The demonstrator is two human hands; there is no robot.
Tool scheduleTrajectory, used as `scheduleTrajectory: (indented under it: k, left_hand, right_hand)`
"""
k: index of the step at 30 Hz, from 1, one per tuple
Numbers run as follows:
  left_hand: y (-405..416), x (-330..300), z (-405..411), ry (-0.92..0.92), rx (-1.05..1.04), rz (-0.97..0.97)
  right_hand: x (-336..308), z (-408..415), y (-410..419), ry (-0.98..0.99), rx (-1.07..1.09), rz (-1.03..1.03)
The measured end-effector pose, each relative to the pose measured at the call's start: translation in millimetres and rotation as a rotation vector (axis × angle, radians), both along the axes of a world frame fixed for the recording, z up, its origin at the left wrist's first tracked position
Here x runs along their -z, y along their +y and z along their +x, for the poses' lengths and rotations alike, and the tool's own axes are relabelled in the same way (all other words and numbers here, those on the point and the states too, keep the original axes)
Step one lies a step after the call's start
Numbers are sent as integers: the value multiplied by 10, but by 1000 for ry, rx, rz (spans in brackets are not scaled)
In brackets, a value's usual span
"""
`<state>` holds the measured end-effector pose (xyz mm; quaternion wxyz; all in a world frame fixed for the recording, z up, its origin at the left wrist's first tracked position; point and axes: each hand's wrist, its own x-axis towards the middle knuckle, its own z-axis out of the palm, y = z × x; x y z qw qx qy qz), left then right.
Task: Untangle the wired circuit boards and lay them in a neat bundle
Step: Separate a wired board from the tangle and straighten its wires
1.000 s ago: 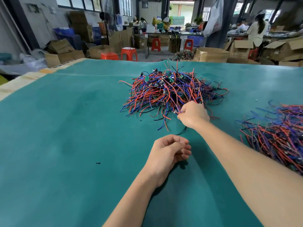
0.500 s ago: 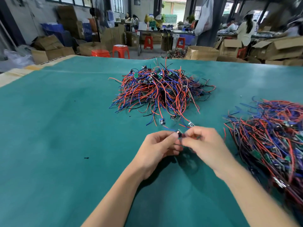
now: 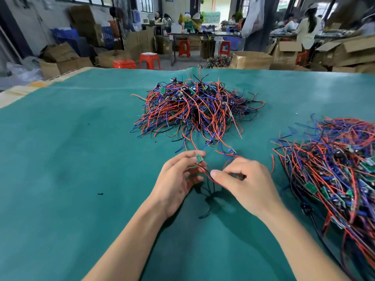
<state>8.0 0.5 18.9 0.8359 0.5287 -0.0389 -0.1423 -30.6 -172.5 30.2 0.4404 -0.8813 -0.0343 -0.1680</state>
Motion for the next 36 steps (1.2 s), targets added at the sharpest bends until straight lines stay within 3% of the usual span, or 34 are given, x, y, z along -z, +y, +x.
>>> scheduleTrajectory:
  k: [5, 11, 14, 24, 28, 36]
  left_hand:
    - [4, -15, -23, 4, 151, 5]
    - [3, -26, -72, -66, 209, -6]
    - [-13, -25, -105, -75, 258, 34]
    - [29, -4, -97, -102, 315, 73]
    - [-36, -6, -101, -86, 256, 115]
    - [-26, -38, -105, -50, 277, 68]
  right_hand:
    - [-57, -19, 2, 49, -55, 89]
    - [-60, -7, -28, 170, -167, 400]
    - [-54, -9, -40, 198, -241, 458]
    - [-42, 33, -37, 154, -151, 695]
    - [-11, 56, -95, 56, -34, 462]
    - [-22, 50, -116, 113, -92, 442]
